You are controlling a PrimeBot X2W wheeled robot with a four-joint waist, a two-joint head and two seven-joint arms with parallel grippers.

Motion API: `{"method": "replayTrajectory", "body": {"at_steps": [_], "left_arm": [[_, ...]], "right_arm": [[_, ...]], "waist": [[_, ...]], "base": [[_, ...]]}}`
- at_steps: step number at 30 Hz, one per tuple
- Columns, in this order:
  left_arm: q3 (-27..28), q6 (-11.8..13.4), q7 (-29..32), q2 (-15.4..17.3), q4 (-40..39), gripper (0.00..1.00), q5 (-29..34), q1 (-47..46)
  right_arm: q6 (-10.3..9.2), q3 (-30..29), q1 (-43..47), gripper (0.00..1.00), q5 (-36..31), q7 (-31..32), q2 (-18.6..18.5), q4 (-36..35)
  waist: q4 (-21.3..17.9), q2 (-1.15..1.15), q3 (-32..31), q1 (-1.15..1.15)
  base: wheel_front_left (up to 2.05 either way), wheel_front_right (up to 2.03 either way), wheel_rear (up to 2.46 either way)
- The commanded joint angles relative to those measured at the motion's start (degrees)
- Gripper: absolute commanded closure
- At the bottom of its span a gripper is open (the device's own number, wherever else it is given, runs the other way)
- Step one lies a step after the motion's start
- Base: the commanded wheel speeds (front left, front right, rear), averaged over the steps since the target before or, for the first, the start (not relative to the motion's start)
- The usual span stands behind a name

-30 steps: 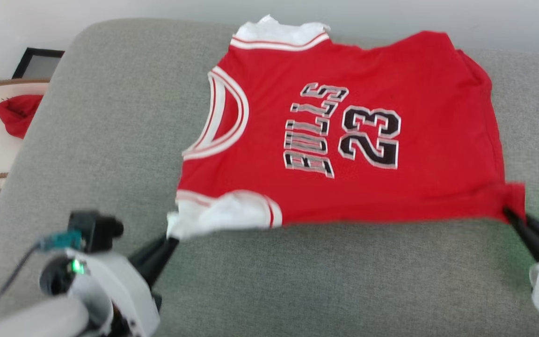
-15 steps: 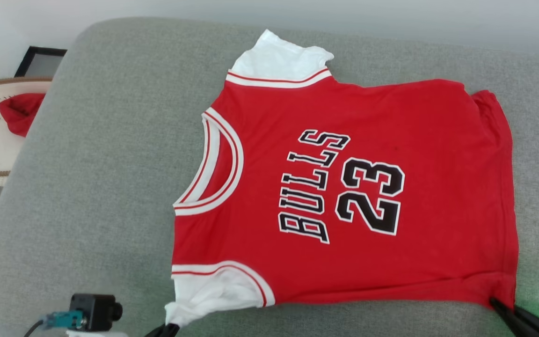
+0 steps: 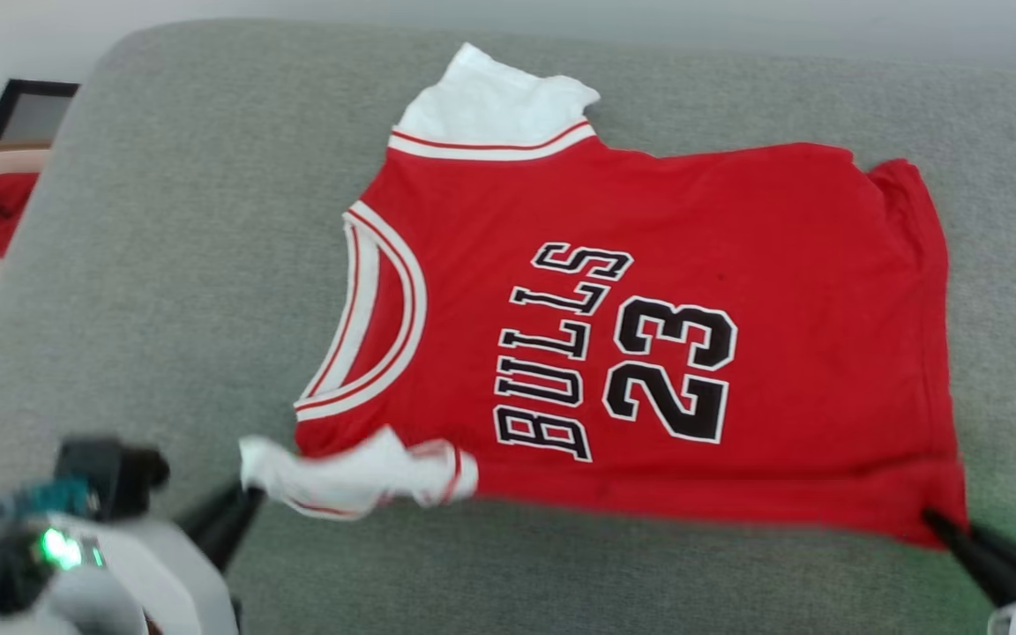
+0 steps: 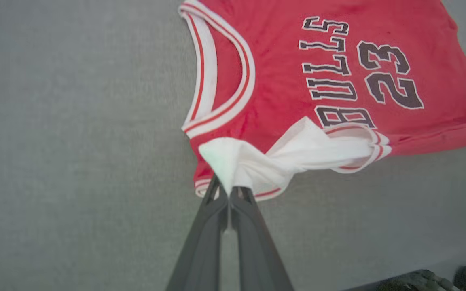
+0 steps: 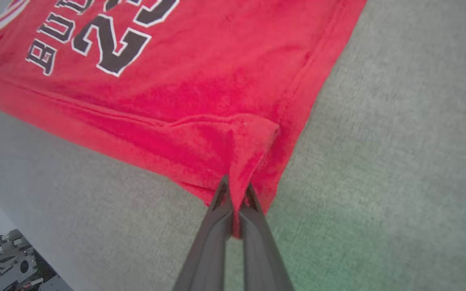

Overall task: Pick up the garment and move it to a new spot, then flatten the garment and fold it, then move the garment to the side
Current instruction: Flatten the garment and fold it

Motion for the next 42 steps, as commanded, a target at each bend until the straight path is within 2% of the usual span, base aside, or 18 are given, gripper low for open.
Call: {"method": "replayTrajectory", "body": {"at_steps": [1,4,7,13,18,22,25,26,27,28,29,30,31,32,33,34,42], "left_arm": [[0.4,0.3,1.4,0.9,0.1,1.00,1.8,-2.3],[1.0,-1.2,5.5,0.7,1.3,1.00,5.3,-7.5],[1.3,-3.9,9.4,-0.8,4.7,1.00,8.2,-12.4],[1.0,-11.4,13.9,-7.3,16.1,1.00,10.7,-19.2],[0.1,-17.2,16.3,-13.1,26.6,1.00,10.0,-22.1],[-0.6,-20.9,18.3,-16.7,33.0,1.00,8.6,-23.1],[-0.6,-23.0,19.8,-18.5,36.5,0.81,6.9,-23.5],[-0.5,-23.6,20.1,-19.1,37.5,0.65,6.2,-23.5],[-0.4,-24.1,20.5,-19.6,38.4,0.55,5.7,-23.7],[-0.3,-24.4,20.7,-20.0,39.0,0.46,5.2,-23.7],[-0.2,-24.9,20.9,-20.4,39.6,0.26,4.8,-23.8],[-0.1,-25.2,21.0,-20.6,40.0,0.15,4.6,-23.9],[0.1,-25.5,20.7,-20.8,40.4,0.00,4.2,-24.0],[0.4,-25.8,20.5,-20.8,40.7,0.00,4.1,-24.0],[0.4,-26.0,20.3,-20.8,40.8,0.00,4.0,-23.9],[0.5,-26.0,20.1,-20.7,40.9,0.00,3.9,-23.8],[1.7,-24.5,17.0,-19.1,38.6,0.00,3.4,-21.6]], "right_arm": [[-0.08,-0.7,-1.7,1.00,-1.0,0.5,0.1,-0.4],[-0.08,-1.2,-5.6,1.00,-2.2,2.0,0.7,-0.1],[-0.08,-0.5,-10.3,1.00,-3.1,3.4,1.2,1.1],[-0.08,1.7,-18.7,1.00,-4.7,4.8,2.1,6.0],[-0.08,3.8,-23.8,1.00,-5.5,6.1,2.6,10.2],[-0.08,5.3,-26.5,1.00,-4.9,7.4,2.7,12.4],[-0.07,6.3,-28.0,1.00,-4.2,8.8,2.5,13.6],[-0.07,6.5,-28.5,1.00,-4.0,9.1,2.4,13.9],[-0.07,6.7,-28.9,0.97,-4.0,9.6,2.4,14.1],[-0.07,6.7,-29.2,0.84,-3.9,10.0,2.4,14.4],[-0.07,6.9,-29.4,0.76,-3.8,10.6,2.4,14.6],[-0.07,7.0,-29.6,0.66,-3.6,11.1,2.3,14.7],[-0.07,6.9,-29.8,0.55,-3.5,11.5,2.2,14.9],[-0.07,7.0,-30.0,0.23,-3.5,12.0,2.0,14.8],[-0.07,7.2,-30.2,0.05,-3.5,12.3,1.9,14.6],[-0.07,7.2,-30.3,0.00,-3.5,12.4,1.9,14.6],[-0.07,5.4,-28.9,0.00,-4.0,11.6,3.0,13.5]], "waist": [[-0.9,0.00,0.6,0.00],[-1.8,0.00,1.2,0.00],[-2.6,0.00,2.1,0.00],[-3.2,0.00,3.8,0.00],[-3.2,0.00,5.1,0.00],[-3.1,0.00,5.7,0.00],[-2.9,0.00,5.8,0.00],[-2.8,0.00,5.8,0.00],[-2.7,0.00,5.7,0.00],[-2.7,0.00,5.6,0.00],[-2.6,0.00,5.4,0.00],[-2.5,0.00,5.2,0.00],[-2.4,0.00,4.9,0.00],[-2.3,0.00,4.6,0.00],[-2.2,0.00,4.3,0.00],[-2.2,0.00,3.9,0.00],[-1.6,0.00,0.7,0.00]], "base": [[0.00,0.00,0.00],[0.00,0.00,0.00],[0.00,0.00,0.00],[0.00,0.00,0.00],[0.00,0.00,0.00],[0.00,0.00,0.00],[0.00,0.00,0.00],[0.00,0.00,0.00],[0.00,0.00,0.00],[0.00,0.00,0.00],[0.00,0.00,0.00],[0.00,0.00,0.00],[0.00,0.00,0.00],[0.00,0.00,0.00],[0.00,0.00,0.00],[0.00,0.00,0.00],[0.00,0.00,0.00]]}}
